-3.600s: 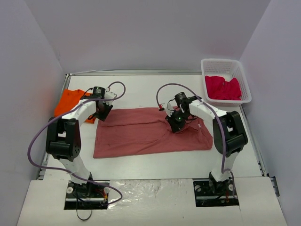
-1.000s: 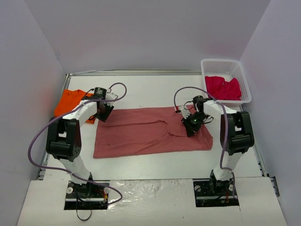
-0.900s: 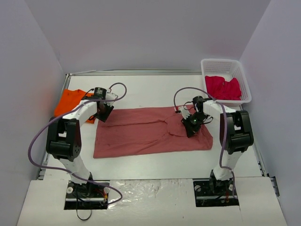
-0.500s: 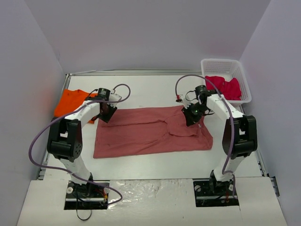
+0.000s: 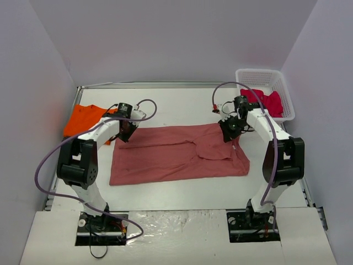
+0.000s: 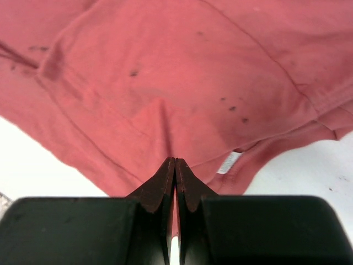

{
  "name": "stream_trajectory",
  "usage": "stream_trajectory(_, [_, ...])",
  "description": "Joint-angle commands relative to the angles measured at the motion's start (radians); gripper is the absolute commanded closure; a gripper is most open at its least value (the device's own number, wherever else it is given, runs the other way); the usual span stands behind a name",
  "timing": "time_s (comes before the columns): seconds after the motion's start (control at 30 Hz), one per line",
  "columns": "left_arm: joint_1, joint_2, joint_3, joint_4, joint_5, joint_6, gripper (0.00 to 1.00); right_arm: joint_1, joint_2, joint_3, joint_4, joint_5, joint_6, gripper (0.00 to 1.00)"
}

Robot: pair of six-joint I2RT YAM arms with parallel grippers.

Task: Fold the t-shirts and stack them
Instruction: Fold the other side of the tshirt into a rectangle, then rotate the tshirt 90 degrees

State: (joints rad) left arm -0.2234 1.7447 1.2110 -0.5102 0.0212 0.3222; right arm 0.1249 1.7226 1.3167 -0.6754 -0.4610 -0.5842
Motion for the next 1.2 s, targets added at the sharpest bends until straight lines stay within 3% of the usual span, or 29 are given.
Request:
stream_trajectory(0.0, [-0.002, 0.016, 0.064, 0.015, -0.012, 0.028, 0.85, -0.022, 0.034, 0.007, 0.023, 0.070, 0.063, 1.00])
stream_trajectory(0.7, [-0.002, 0.121, 0.039, -0.036, 0.016, 0.061, 0.96, -0.059, 0.250, 0.004, 0.066, 0.133, 0.080, 1.00])
stream_trajectory(1.17, [-0.004, 0.029, -0.039, -0.099, -0.012, 0.055, 0.97, -0.059, 0.526, 0.306, 0.048, 0.166, 0.119, 1.00])
